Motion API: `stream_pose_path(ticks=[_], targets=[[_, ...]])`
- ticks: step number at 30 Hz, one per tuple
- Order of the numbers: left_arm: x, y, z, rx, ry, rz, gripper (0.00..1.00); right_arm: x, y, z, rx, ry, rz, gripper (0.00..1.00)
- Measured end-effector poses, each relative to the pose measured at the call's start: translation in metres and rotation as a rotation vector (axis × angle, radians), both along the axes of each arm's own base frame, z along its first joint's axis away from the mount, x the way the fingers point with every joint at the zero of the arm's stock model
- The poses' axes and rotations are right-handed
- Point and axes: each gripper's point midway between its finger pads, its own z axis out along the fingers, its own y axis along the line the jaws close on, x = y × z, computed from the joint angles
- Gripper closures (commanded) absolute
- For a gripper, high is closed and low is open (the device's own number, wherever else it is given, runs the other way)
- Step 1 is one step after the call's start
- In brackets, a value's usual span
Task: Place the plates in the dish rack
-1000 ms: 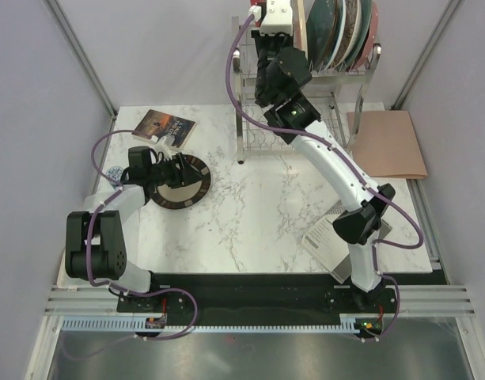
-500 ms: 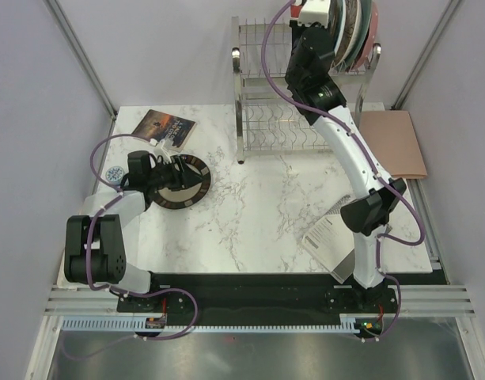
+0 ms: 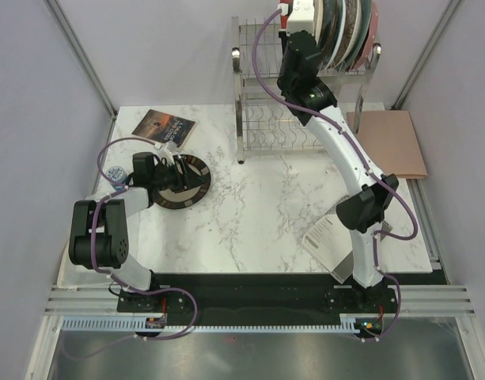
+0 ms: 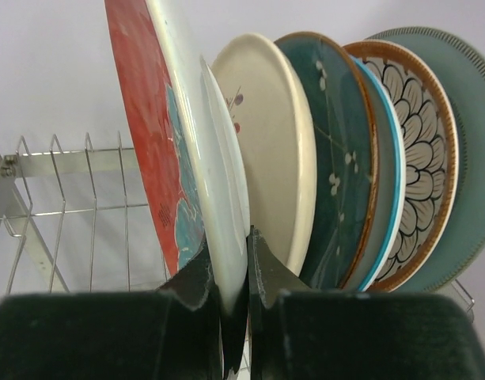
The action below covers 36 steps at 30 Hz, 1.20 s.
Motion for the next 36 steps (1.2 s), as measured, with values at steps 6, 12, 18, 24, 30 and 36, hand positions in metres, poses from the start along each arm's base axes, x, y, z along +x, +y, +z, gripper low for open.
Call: stream_pose_path(ticks=[6, 12, 18, 24, 30, 36], targets=[[0.002, -0.001, 0.004, -0.007, -0.011, -0.004, 0.37, 0.011, 0.0, -0.025, -0.004, 0.04, -0.05, 1.0], [0.002, -0.001, 0.004, -0.009, -0.009, -0.006, 0.37, 0.015, -0.005, -0.028, 0.022, 0.017, -0.099, 1.0], [0.004, -0.001, 0.0, -0.01, 0.006, -0.005, 0.37, 0.012, -0.001, -0.025, 0.016, -0.008, -0.114, 1.0], [0.006, -0.002, 0.0, -0.02, 0.015, -0.005, 0.37, 0.014, 0.002, -0.029, -0.004, 0.005, -0.103, 1.0], [0.006, -0.002, 0.0, -0.021, 0.015, -0.006, 0.37, 0.018, 0.003, -0.034, 0.001, 0.001, -0.112, 1.0], [0.006, -0.002, 0.001, -0.021, 0.017, -0.006, 0.37, 0.027, 0.002, -0.041, 0.012, -0.015, -0.127, 0.78]])
